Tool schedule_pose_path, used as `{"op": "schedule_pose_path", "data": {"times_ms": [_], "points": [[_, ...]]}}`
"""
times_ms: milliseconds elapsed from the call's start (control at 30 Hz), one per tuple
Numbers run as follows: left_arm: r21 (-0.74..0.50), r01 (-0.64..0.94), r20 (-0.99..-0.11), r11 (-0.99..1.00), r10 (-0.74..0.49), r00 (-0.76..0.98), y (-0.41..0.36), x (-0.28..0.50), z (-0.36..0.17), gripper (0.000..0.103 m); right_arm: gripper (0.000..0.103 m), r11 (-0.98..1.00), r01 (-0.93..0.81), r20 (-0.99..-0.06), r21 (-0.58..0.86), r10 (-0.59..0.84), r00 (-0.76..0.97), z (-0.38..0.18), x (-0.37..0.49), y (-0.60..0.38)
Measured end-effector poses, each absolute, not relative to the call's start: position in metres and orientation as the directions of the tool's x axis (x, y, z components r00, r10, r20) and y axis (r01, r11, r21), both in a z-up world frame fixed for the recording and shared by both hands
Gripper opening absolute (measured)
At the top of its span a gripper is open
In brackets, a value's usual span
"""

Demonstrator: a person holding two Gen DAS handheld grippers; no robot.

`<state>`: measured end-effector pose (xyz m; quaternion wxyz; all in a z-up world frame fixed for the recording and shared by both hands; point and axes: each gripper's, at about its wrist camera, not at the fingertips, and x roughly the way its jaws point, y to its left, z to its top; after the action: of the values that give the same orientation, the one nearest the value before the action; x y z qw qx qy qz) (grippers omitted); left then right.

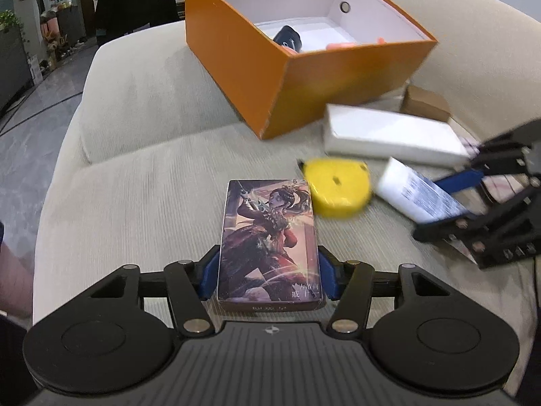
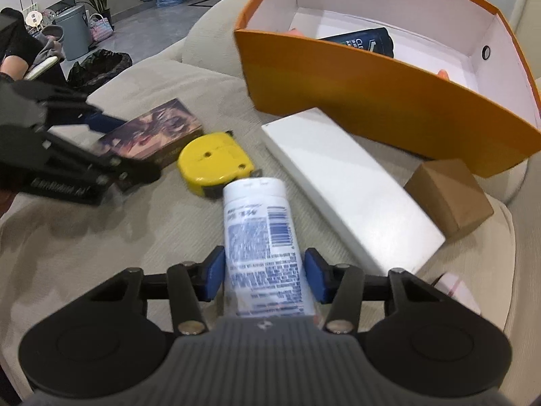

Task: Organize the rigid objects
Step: 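Grasp the white lotion tube with the right tool while the left tool grasps the card-art box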

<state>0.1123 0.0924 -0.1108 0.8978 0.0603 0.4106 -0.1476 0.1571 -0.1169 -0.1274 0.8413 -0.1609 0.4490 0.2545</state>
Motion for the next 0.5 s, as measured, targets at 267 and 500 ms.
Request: {"op": "schedule_pose_path", "data": {"times_ms": [267,500], "points": [[-0.026,0.243,-0.74,0.97,-0.182,0.648,0.092,0.082,-0.115,0.07,0.053,0.792,-0.607,-0.828,-0.066,0.296,0.476,-0.128,0.146,-0.108],[-0.03,0.207,-0.714,0.978,-0.166,0.68,0.089,0.085,-0.12,0.067,0.053,0.784,-0.612,-0.805,-0.1,0.298,0.513,-0.132,0.148,-0.1]]}}
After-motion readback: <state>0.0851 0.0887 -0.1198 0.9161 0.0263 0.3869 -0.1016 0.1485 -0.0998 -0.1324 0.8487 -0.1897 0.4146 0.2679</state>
